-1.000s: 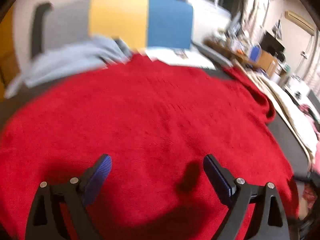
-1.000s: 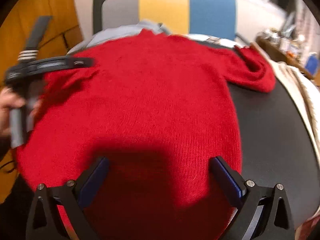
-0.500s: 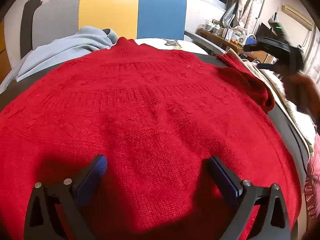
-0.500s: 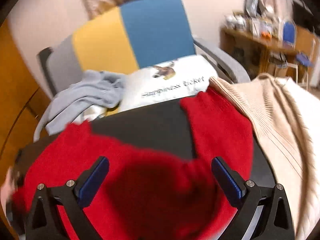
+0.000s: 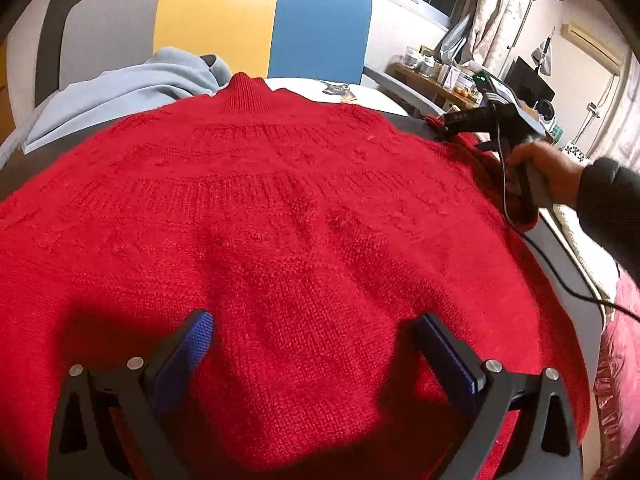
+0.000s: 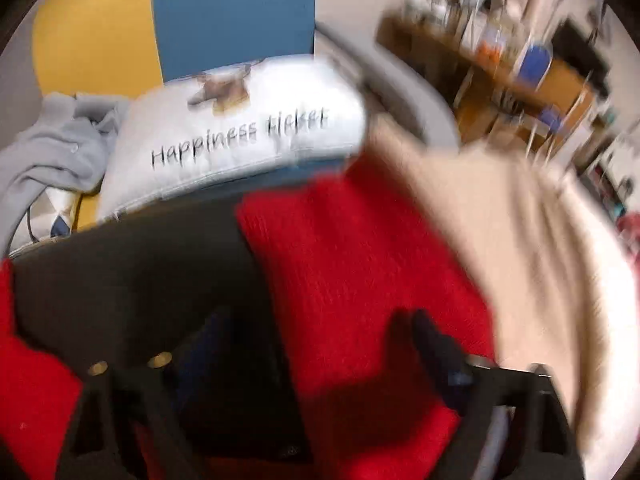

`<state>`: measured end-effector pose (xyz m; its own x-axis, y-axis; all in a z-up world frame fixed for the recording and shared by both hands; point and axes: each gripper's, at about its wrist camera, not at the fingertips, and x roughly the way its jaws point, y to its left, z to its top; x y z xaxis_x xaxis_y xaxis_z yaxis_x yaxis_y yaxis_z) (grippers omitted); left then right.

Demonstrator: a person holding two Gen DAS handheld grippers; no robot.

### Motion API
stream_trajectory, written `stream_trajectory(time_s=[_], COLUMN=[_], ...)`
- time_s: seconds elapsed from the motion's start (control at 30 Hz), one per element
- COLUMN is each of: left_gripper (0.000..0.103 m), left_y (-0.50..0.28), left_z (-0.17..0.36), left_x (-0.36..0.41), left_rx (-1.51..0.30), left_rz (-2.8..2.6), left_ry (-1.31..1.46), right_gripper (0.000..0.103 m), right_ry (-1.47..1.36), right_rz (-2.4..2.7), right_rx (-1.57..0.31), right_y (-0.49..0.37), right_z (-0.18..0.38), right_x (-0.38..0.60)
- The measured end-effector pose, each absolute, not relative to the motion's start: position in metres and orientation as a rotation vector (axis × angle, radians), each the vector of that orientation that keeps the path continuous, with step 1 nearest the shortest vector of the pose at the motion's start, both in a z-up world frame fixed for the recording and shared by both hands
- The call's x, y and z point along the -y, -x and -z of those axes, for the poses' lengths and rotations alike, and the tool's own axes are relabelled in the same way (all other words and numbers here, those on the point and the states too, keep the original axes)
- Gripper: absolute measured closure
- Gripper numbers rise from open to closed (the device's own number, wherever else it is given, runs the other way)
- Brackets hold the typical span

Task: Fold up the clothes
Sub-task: 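Smooth the sweater body with the left tool while the right tool tugs a sleeve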

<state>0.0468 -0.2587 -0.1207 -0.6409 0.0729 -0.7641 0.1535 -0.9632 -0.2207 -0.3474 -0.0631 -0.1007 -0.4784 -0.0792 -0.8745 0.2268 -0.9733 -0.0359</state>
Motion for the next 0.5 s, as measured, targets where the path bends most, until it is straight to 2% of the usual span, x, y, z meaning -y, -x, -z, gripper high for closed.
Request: stream_trajectory(time_s=[0.13,0.17,0.23,0.3,0.37,0.5], left_gripper=[0.000,0.000,0.000,0.000,0.000,0.000], left_y=[-0.048,-0.048,-0.048,-0.049,-0.049,-0.050], left_z=[0.121,0.121,0.121,0.121,0.120,0.120], left_x=[0.259,0.259,0.259,0.259,0.259,0.261], left_rx=[-0.426,-0.429,-0.434,-0.440,-0.445,-0.452], left_rz=[2.777,2.777,2.777,2.778,2.778,2.782], left_ry=[-1.304,-1.303,-1.299,-1.296,-1.293,-1.289], right_gripper=[0.022,0.026,0.042,0.072,0.087,0.091], right_ry=[-1.454,-1.454,-1.453,-1.454,-1.454,-1.439], right_rz=[2.555,2.557,2.558,2.538,2.515,2.453], right_rx=[-0.172,-0.161,-0.110,-0.003,0.102,0.320], right_y=[0.343,0.343,0.344,0.346,0.348,0.345], right_z=[0.102,0.101,0.099,0.095,0.092,0.085], right_x=[0.055,0.054,0.048,0.041,0.034,0.021])
